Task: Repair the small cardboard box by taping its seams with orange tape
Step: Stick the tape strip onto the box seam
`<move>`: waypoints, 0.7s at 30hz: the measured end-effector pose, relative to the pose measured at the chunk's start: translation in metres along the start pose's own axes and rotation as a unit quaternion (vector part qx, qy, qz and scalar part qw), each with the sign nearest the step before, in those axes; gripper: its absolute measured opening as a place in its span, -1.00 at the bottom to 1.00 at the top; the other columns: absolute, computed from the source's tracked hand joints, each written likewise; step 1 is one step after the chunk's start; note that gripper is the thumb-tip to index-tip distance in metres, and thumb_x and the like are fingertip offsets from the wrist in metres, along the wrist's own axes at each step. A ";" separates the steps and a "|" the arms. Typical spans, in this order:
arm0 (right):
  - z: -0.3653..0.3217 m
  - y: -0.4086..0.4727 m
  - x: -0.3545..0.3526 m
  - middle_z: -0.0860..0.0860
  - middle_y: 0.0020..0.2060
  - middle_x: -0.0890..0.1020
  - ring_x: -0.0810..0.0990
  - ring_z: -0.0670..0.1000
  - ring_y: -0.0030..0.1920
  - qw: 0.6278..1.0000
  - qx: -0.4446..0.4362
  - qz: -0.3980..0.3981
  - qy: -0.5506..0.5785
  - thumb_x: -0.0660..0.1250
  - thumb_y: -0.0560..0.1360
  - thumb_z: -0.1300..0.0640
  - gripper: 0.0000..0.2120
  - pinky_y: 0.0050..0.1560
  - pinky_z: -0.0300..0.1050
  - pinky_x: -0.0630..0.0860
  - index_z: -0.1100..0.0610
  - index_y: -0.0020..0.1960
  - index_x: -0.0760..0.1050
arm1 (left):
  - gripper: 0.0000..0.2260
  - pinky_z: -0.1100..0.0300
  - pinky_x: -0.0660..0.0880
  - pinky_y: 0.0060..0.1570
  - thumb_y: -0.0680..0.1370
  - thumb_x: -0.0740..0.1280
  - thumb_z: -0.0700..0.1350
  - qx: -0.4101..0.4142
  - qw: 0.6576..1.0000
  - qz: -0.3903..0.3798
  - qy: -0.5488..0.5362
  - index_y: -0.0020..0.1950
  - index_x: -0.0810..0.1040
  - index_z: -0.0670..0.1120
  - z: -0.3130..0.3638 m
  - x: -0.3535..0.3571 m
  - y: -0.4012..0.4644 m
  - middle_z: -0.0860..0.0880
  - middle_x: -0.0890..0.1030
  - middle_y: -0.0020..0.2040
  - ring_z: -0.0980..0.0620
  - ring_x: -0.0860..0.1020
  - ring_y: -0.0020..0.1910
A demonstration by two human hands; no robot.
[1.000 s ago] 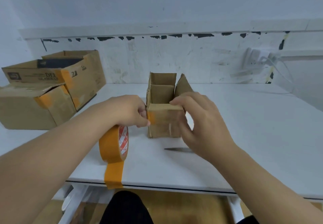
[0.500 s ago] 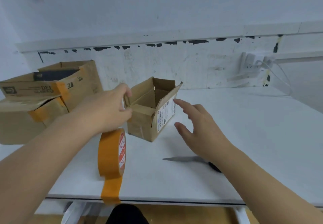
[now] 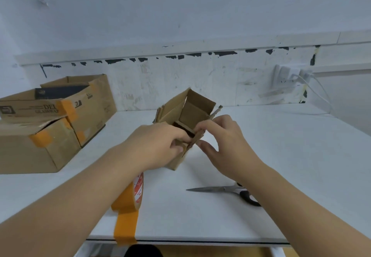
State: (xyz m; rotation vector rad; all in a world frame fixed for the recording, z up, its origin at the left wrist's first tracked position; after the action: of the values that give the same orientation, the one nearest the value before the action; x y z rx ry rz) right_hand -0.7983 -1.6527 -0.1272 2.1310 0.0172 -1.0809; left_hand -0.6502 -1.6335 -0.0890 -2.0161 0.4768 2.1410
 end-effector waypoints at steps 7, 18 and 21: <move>-0.002 0.007 -0.027 -0.02 0.03 0.41 0.41 -0.02 0.10 0.999 -0.017 0.033 0.038 0.35 0.50 0.01 -0.77 0.10 -0.25 0.37 -0.13 0.15 0.50 | -0.61 0.24 0.45 -0.22 0.57 0.23 0.08 -0.002 0.999 0.012 -0.035 0.39 0.30 0.21 0.004 -0.003 -0.001 0.16 0.54 -0.17 0.18 0.51 -0.18; 0.011 -0.013 -0.006 -0.08 0.20 0.27 0.32 -0.15 0.16 0.996 0.008 -0.028 0.084 0.33 0.51 -0.08 -0.33 0.20 -0.32 0.35 -0.30 0.49 0.05 | -0.74 0.26 0.41 -0.26 0.62 0.12 0.06 0.027 0.999 0.015 -0.041 0.29 0.43 0.23 0.011 0.014 -0.001 0.21 0.49 -0.25 0.20 0.47 -0.23; 0.011 -0.014 -0.003 -0.09 0.20 0.25 0.32 -0.14 0.15 0.996 0.003 -0.013 0.094 0.35 0.50 -0.08 -0.31 0.17 -0.32 0.33 -0.27 0.50 0.05 | -0.76 0.20 0.48 -0.19 0.63 0.09 0.05 0.037 0.999 0.013 -0.028 0.23 0.47 0.19 0.012 0.015 -0.002 0.16 0.58 -0.13 0.16 0.51 -0.16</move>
State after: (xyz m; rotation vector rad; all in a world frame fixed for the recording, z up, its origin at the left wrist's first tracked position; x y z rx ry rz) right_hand -0.8120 -1.6482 -0.1375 2.2370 0.1311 -0.8934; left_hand -0.6617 -1.6293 -0.1040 -1.9164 0.5691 2.1549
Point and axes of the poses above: each hand's wrist, its own y-axis towards the middle knuckle, its own x-axis out of the palm, z = x × y, the point moved 5 cm from there along y, towards the middle knuckle
